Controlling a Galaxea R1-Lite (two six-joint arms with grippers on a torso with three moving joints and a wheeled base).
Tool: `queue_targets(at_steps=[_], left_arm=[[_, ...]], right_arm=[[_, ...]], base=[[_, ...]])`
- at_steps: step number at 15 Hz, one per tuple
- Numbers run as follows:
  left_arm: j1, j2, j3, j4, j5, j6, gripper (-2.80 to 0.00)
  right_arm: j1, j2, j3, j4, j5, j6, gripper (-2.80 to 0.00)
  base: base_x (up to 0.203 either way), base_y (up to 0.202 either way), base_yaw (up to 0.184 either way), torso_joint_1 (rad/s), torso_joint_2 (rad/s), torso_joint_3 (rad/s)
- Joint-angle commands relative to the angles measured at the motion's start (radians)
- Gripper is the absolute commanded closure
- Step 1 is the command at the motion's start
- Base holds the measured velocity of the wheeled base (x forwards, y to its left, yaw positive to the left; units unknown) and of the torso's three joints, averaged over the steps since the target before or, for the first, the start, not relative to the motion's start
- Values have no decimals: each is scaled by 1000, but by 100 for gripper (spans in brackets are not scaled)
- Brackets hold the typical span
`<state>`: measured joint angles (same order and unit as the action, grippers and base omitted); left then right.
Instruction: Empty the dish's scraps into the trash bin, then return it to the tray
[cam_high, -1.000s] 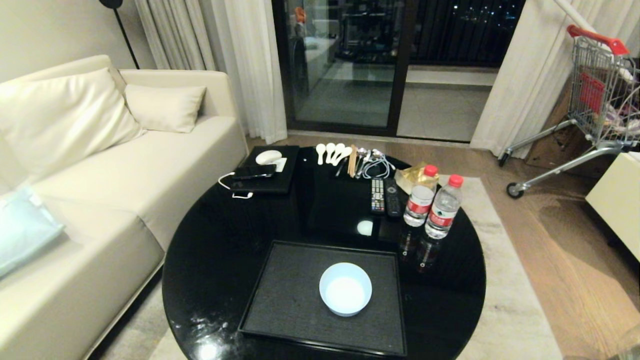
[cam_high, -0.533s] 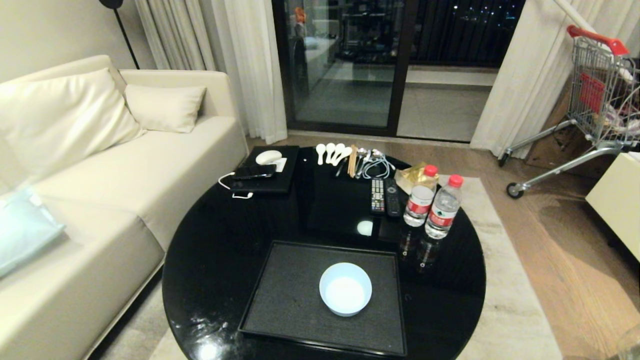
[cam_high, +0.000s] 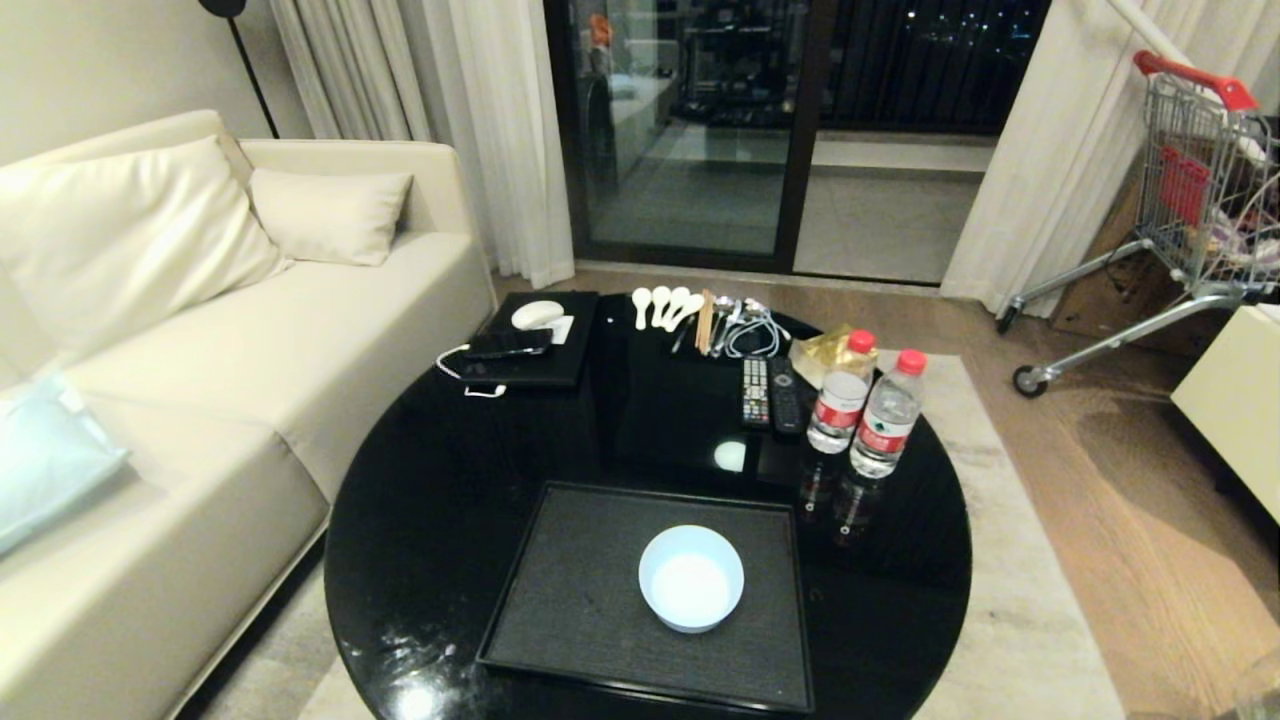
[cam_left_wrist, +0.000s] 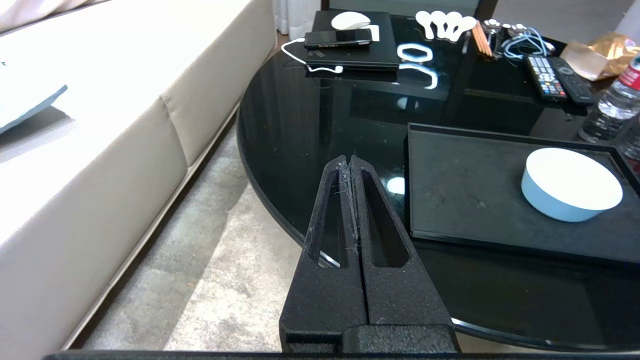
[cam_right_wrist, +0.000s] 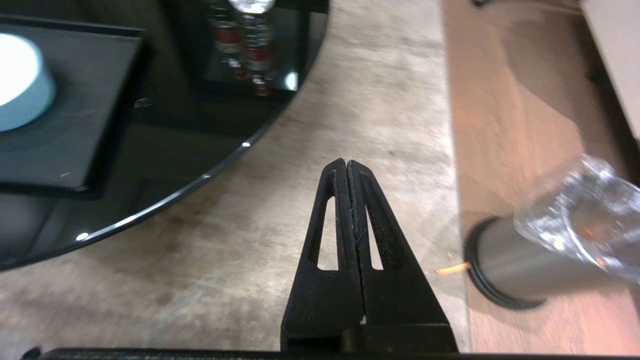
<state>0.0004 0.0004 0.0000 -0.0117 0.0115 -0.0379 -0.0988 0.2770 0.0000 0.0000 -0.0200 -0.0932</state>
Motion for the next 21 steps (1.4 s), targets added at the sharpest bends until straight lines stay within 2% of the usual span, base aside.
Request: queue_targets(at_steps=[1,6,21], left_arm=[[0,0,0,-1,-1,0,0],[0,0,0,-1,1,0,0],[1,0,0,-1,0,0,0]], right_arm=[[60,-48,0,0,0,0,0],[93,-270,0,0,0,1,0],[94,-277,0,0,0,7,0]], base=[[0,0,0,0,0,0],[0,0,0,0,0,0],[0,0,0,0,0,0]])
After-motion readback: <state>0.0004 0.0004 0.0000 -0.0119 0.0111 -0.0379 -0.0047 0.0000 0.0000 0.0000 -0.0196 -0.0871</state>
